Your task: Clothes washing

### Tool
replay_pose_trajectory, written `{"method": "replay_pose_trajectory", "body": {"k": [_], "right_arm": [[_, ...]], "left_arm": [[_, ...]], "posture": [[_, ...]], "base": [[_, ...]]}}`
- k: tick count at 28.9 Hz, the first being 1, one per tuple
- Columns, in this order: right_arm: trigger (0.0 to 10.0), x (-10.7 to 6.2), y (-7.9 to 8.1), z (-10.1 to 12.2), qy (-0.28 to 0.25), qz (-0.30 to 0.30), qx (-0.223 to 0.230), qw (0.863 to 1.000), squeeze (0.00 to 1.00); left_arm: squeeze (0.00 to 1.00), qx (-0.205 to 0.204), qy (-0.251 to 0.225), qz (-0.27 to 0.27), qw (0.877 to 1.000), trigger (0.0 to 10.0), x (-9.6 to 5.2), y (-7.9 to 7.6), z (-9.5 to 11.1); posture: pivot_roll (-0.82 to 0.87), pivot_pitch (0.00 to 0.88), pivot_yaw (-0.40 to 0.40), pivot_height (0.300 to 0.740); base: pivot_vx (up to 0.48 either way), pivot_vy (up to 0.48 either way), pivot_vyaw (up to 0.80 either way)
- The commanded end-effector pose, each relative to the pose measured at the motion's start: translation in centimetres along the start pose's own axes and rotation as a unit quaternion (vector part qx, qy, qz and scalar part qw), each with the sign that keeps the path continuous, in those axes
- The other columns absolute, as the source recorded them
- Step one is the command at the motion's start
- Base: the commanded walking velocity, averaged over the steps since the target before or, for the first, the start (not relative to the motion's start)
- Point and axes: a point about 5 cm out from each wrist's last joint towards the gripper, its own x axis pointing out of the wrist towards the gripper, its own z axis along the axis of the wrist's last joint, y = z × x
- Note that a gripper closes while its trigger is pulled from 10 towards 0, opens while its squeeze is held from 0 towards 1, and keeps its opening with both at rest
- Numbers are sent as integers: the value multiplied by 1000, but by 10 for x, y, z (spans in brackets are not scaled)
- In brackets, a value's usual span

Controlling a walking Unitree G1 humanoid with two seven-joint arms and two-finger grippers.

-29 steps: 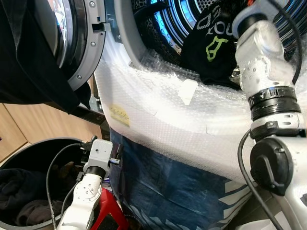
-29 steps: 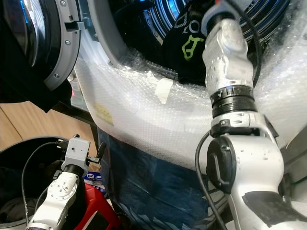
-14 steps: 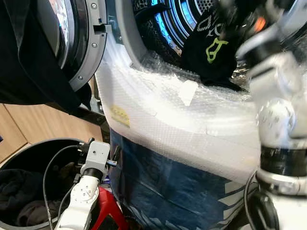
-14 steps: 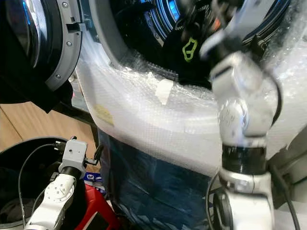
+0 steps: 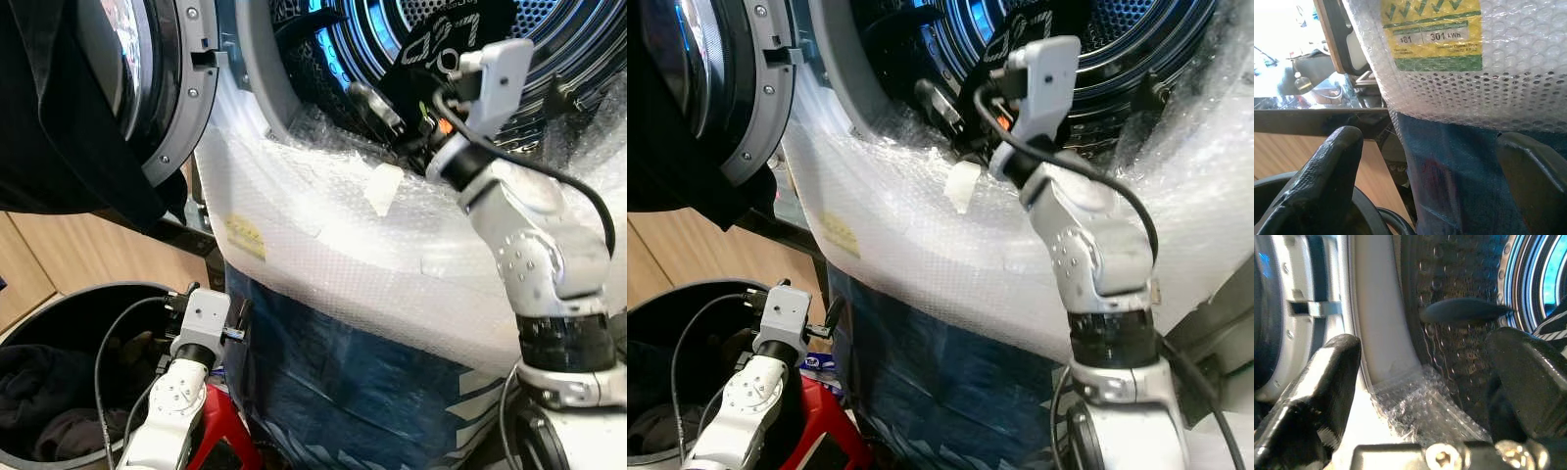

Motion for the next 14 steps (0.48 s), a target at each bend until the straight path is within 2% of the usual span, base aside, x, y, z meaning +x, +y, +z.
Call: {"method": "replay_pose_trajectory", "body": {"k": [1,4,12,14], "right_arm": [[10000,5,1,1,21,3,-15,1000,0],[10000,14,1,0,48,20,-40,998,0],[10000,29,-12,-10,104,2,-51,993,0],[10000,32,-20,-17,126,-45,-19,991,0]], "left_arm": [[0,-9,-8,2,1000,10000,2,0,6],[0,-5,-14,-1,1000,10000,3,0,8],[0,-8,-15,-4,1000,10000,2,-3,9],[0,-9,-10,3,1000,10000,0,-3,7]], "posture": [[-27,0,-49,740],[-24,0,-52,740],[-25,0,-56,740],[-18,0,-62,740]], "base": [[0,0,0],[0,0,0],[0,0,0],[0,0,0]]}}
